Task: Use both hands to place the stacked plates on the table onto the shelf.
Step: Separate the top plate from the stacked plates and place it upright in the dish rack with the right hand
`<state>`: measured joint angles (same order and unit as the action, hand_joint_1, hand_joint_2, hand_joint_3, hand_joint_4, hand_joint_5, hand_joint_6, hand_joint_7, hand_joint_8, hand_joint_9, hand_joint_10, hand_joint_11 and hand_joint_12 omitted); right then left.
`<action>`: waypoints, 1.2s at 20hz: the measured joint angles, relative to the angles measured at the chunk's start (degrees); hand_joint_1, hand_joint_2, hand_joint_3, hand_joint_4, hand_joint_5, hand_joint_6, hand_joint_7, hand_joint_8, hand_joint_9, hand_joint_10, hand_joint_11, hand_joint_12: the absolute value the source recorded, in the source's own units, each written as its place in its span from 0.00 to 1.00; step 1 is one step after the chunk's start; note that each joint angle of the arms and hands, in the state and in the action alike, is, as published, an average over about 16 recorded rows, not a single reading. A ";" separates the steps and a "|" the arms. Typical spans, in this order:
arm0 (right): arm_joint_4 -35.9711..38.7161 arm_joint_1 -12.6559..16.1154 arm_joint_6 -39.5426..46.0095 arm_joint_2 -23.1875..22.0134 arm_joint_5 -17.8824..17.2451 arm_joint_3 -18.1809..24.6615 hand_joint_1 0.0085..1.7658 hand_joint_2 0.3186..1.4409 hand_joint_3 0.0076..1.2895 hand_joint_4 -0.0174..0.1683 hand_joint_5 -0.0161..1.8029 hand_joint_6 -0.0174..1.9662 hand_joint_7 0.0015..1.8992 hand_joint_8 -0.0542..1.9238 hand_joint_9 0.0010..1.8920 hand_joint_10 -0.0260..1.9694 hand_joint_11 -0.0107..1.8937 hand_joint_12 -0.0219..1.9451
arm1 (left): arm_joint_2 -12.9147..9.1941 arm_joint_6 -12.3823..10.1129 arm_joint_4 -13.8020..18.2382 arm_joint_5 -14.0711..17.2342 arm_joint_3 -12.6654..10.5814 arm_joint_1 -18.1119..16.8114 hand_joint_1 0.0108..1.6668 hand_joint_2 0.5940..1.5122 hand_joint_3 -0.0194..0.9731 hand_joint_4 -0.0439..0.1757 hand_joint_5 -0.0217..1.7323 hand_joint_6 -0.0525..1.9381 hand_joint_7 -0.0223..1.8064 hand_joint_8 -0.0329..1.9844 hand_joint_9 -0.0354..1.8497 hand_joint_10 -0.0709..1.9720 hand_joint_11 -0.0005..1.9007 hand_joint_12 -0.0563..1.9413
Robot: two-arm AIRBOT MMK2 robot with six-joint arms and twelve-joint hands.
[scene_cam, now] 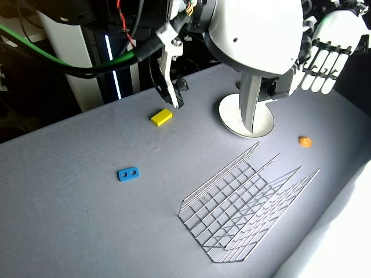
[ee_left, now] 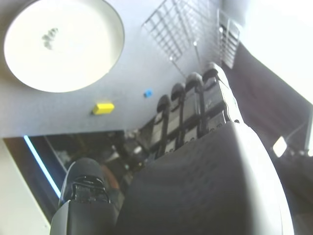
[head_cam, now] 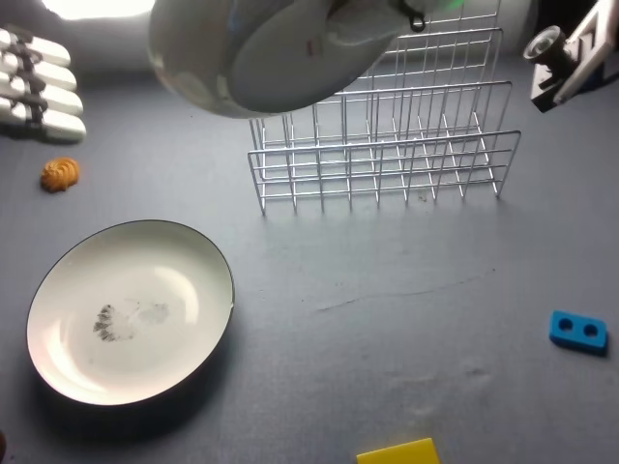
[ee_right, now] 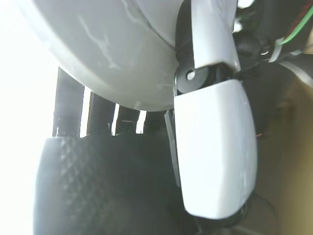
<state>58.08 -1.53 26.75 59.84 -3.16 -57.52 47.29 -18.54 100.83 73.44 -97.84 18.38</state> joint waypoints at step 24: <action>-0.01 -6.79 8.72 3.70 -1.62 -16.25 0.73 0.56 0.00 0.26 0.60 0.38 0.61 0.36 0.72 0.03 0.51 0.58 | 5.29 6.46 -11.45 -6.51 2.08 24.37 0.00 0.64 0.03 0.20 0.04 0.04 0.04 0.03 0.03 0.04 0.01 0.03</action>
<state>58.06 -8.32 35.47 63.54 -4.78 -73.77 52.58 -12.08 89.38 66.93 -95.76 42.74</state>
